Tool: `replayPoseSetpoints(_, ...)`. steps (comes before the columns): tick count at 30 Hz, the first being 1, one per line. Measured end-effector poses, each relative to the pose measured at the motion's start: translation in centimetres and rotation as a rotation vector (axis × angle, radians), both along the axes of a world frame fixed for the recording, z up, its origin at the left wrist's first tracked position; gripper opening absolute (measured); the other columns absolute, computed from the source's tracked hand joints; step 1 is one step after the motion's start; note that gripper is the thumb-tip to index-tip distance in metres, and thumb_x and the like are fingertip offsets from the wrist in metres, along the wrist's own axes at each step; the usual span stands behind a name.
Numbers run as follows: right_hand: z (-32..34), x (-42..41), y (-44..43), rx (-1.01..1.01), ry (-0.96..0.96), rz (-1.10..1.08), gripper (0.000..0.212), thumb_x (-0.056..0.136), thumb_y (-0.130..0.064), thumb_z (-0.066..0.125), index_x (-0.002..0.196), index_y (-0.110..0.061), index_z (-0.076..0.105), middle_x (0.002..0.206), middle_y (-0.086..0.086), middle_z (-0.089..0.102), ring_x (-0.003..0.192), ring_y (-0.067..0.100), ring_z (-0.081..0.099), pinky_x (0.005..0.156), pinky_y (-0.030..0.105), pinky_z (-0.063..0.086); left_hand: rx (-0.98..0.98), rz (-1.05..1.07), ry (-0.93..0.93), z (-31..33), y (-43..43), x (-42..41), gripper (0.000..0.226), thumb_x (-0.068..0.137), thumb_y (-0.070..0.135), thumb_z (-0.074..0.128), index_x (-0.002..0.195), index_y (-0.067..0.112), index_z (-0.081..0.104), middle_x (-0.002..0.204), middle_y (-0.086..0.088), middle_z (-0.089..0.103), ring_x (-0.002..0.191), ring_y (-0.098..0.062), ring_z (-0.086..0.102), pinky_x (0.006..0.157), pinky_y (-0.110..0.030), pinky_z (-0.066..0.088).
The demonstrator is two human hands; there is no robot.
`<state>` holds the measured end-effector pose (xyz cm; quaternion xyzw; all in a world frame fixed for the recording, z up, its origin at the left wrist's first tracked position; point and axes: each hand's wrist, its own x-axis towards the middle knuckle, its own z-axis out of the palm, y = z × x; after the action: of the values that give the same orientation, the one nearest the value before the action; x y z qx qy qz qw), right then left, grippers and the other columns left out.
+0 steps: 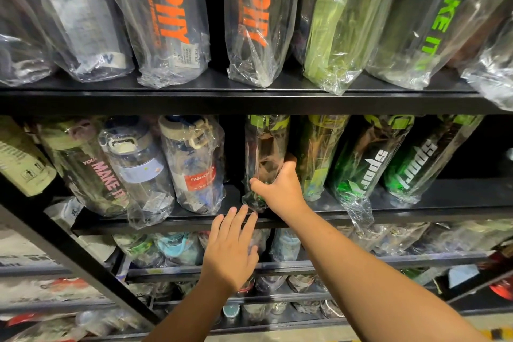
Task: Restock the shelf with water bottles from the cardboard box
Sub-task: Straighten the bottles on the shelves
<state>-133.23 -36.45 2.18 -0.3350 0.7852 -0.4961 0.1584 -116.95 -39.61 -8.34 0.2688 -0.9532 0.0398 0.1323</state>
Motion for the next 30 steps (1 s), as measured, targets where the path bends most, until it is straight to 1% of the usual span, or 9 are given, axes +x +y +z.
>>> replayPoseSetpoints(2,-0.1,0.4,0.0,0.019,0.060,-0.022,0.071,0.070,-0.043,0.090,0.106,-0.014,0.036,0.112,0.002,0.040,0.099,0.018,0.050,0.078,0.027,0.046,0.000,0.000,-0.001,0.0,0.0,-0.1,0.066,0.087,0.043,0.048,0.146,0.012,0.051,0.150,-0.013,0.049,0.140,-0.033,0.044,0.114,-0.052,0.027)
replayPoseSetpoints(4,-0.3,0.7,-0.2,0.029,0.109,-0.062,0.074,0.067,-0.047,0.091,0.103,-0.015,0.035,0.110,0.002,0.034,0.092,0.016,0.045,0.075,0.027,0.043,0.003,-0.001,-0.005,-0.1,0.0,-0.1,0.066,0.087,0.043,0.046,0.146,0.012,0.050,0.150,-0.013,0.049,0.140,-0.034,0.044,0.114,-0.053,0.027)
replayPoseSetpoints(7,-0.5,0.6,-0.1,0.021,0.109,-0.071,0.065,0.074,-0.042,0.087,0.103,-0.014,0.036,0.107,0.002,0.039,0.089,0.016,0.047,0.068,0.023,0.039,0.006,-0.002,-0.012,-0.2,-0.1,0.0,0.067,0.088,0.043,0.046,0.147,0.013,0.048,0.152,-0.013,0.047,0.141,-0.033,0.043,0.114,-0.053,0.027)
replayPoseSetpoints(10,-0.8,0.3,0.2,-0.005,0.061,-0.021,0.068,0.075,-0.041,0.086,0.112,-0.012,0.037,0.110,0.004,0.047,0.096,0.019,0.051,0.073,0.026,0.043,0.006,-0.001,-0.019,-0.3,-0.2,0.0,0.066,0.088,0.043,0.045,0.147,0.013,0.049,0.152,-0.013,0.047,0.140,-0.033,0.043,0.114,-0.052,0.028)
replayPoseSetpoints(12,-1.0,0.3,0.2,0.026,0.089,-0.022,0.069,0.074,-0.044,0.087,0.110,-0.012,0.037,0.112,0.006,0.045,0.096,0.019,0.050,0.074,0.029,0.043,0.009,0.003,-0.018,-0.3,-0.2,-0.1,0.066,0.089,0.043,0.044,0.148,0.014,0.048,0.152,-0.012,0.047,0.140,-0.033,0.043,0.115,-0.052,0.028)
replayPoseSetpoints(19,-1.8,0.4,0.7,0.041,0.228,-0.022,0.056,0.081,-0.042,0.081,0.096,-0.016,0.034,0.100,-0.001,0.037,0.072,0.003,0.041,0.054,0.017,0.032,0.010,0.008,0.006,-0.5,0.0,-0.2,0.067,0.089,0.043,0.043,0.149,0.013,0.047,0.153,-0.013,0.046,0.141,-0.034,0.043,0.115,-0.053,0.027)
replayPoseSetpoints(22,-1.8,0.2,0.6,0.060,0.225,-0.006,0.053,0.081,-0.043,0.081,0.098,-0.017,0.038,0.102,-0.001,0.041,0.074,0.006,0.044,0.059,0.017,0.034,0.006,0.016,0.007,-0.6,0.0,-0.4,0.067,0.090,0.044,0.042,0.149,0.012,0.046,0.154,-0.014,0.044,0.142,-0.035,0.041,0.116,-0.054,0.025)
replayPoseSetpoints(25,-2.0,0.0,0.5,0.072,0.208,0.006,0.051,0.082,-0.044,0.080,0.101,-0.016,0.042,0.105,0.000,0.046,0.084,0.013,0.048,0.069,0.025,0.038,0.004,0.025,0.006,-0.8,0.2,-0.4,0.068,0.090,0.045,0.042,0.150,0.013,0.045,0.156,-0.013,0.042,0.143,-0.035,0.039,0.117,-0.054,0.024)
replayPoseSetpoints(30,-2.5,0.0,0.5,0.077,0.225,0.012,0.051,0.084,-0.045,0.078,0.099,-0.016,0.039,0.102,0.000,0.044,0.085,0.016,0.046,0.069,0.025,0.035,-0.015,0.023,0.004,-0.9,0.1,-0.4,0.070,0.091,0.046,0.041,0.152,0.013,0.038,0.157,-0.014,0.039,0.145,-0.035,0.037,0.118,-0.054,0.023)
